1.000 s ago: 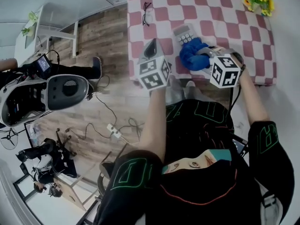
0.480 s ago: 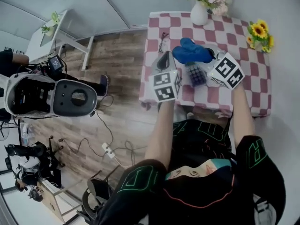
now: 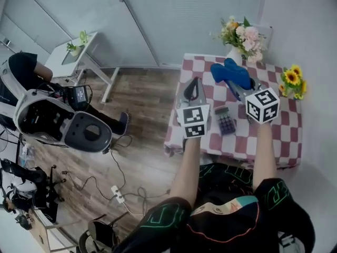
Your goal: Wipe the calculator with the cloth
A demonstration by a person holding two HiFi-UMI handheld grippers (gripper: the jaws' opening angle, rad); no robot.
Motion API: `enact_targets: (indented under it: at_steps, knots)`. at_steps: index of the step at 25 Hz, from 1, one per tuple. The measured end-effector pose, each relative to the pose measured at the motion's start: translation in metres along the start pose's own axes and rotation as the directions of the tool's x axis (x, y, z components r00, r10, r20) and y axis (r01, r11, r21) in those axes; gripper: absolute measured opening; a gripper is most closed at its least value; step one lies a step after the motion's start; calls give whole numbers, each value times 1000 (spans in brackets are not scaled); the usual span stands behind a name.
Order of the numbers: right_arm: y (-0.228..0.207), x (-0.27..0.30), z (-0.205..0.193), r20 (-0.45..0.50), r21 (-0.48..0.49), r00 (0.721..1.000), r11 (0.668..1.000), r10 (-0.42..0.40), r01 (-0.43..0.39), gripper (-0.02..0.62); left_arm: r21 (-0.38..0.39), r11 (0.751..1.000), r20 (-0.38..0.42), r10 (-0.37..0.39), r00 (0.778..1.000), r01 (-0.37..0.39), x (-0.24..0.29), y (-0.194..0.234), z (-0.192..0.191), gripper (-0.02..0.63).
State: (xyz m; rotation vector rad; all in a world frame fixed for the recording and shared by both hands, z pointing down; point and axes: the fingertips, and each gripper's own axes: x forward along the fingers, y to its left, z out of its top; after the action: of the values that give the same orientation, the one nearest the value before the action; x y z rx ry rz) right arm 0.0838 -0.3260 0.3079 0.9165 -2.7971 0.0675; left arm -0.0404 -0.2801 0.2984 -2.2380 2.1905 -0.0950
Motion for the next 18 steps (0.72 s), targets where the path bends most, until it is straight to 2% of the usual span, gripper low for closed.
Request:
enact_targets:
  at_steps: [3, 6, 11, 16, 18]
  knots:
    - [-19, -4, 13, 70, 136, 995, 989, -64, 54, 100, -4, 1000, 15, -1, 1000, 1, 8, 1, 6, 11]
    - [-21, -17, 19, 152, 234, 985, 971, -82, 44, 97, 5, 1000, 31, -19, 999, 19, 10, 0, 6, 11]
    - [-33, -25, -9, 63, 166, 987, 977, -149, 137, 97, -15, 1000, 29, -19, 999, 19, 11, 2, -13, 11]
    - [-38, -17, -9, 84, 149, 986, 980, -144, 130, 97, -50, 993, 48, -105, 993, 107, 18, -5, -16, 9]
    - [-41, -19, -8, 88, 140, 984, 980, -154, 141, 97, -42, 993, 52, -109, 993, 112, 19, -11, -15, 9]
